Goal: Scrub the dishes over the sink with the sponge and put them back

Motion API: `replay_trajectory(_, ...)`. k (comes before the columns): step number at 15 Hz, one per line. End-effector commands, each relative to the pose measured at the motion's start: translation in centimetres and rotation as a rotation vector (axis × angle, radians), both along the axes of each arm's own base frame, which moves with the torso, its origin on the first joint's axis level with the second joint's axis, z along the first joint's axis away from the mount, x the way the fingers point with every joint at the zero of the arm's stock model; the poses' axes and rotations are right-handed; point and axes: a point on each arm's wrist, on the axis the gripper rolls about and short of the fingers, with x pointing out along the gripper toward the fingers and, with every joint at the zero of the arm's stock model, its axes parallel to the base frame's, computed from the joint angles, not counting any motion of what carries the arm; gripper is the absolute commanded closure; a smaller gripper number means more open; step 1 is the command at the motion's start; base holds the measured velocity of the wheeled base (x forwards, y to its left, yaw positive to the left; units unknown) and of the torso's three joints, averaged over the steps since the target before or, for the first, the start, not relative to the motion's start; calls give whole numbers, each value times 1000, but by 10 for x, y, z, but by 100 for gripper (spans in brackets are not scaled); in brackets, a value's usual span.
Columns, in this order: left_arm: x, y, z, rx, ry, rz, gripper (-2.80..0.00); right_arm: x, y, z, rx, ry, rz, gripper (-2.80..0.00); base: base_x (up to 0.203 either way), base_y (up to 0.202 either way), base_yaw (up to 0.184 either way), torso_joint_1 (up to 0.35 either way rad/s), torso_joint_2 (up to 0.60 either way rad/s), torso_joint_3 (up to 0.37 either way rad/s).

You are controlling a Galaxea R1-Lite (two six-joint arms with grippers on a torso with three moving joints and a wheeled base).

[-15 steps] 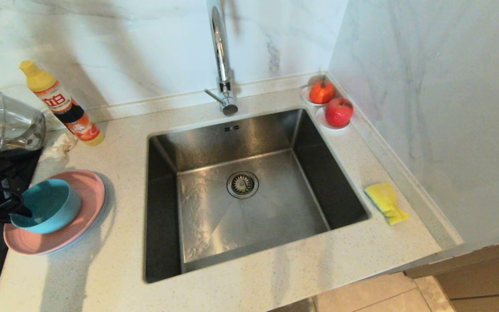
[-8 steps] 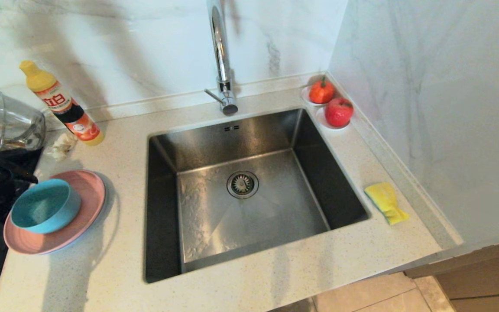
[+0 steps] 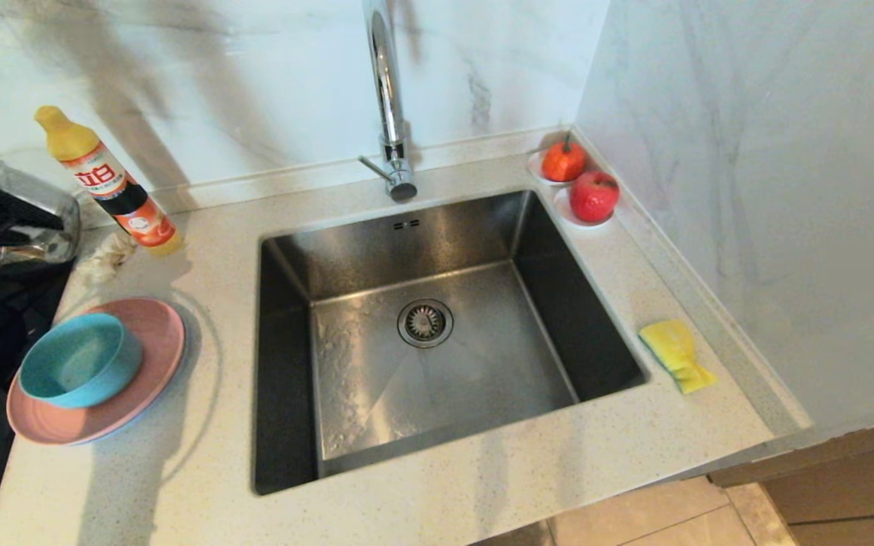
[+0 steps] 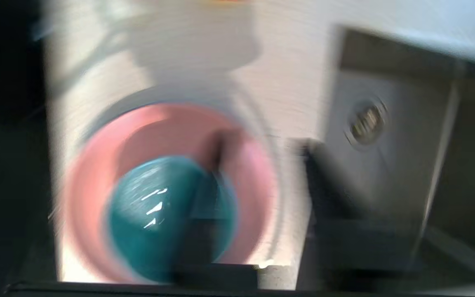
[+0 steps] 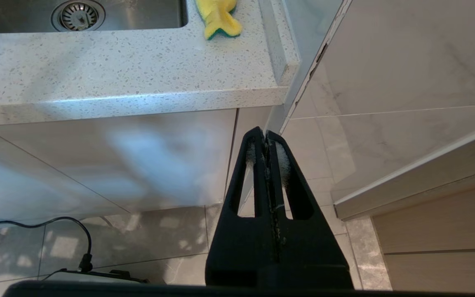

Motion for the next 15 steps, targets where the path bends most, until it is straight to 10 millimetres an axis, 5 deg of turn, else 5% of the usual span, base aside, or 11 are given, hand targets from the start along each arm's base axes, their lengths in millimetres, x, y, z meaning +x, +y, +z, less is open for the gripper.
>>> replay_trajectory(1, 9, -27, 5, 60, -28, -134, 0, 0, 0, 0, -1, -1, 0, 0, 0, 0, 0, 0, 0, 0)
replay_trajectory(4, 17, -80, 22, 142, -138, -277, 0, 0, 0, 0, -1, -1, 0, 0, 0, 0, 0, 0, 0, 0)
replay_trajectory(9, 4, -137, 36, 333, -253, -124, 0, 0, 0, 0, -1, -1, 2, 0, 0, 0, 0, 0, 0, 0)
replay_trajectory(13, -54, -154, 30, 370, -332, -150, 0, 0, 0, 0, -1, 0, 0, 0, 0, 0, 0, 0, 0, 0)
replay_trajectory(15, -104, -149, 23, 389, -405, -124, 0, 0, 0, 0, -1, 0, 0, 0, 0, 0, 0, 0, 0, 0)
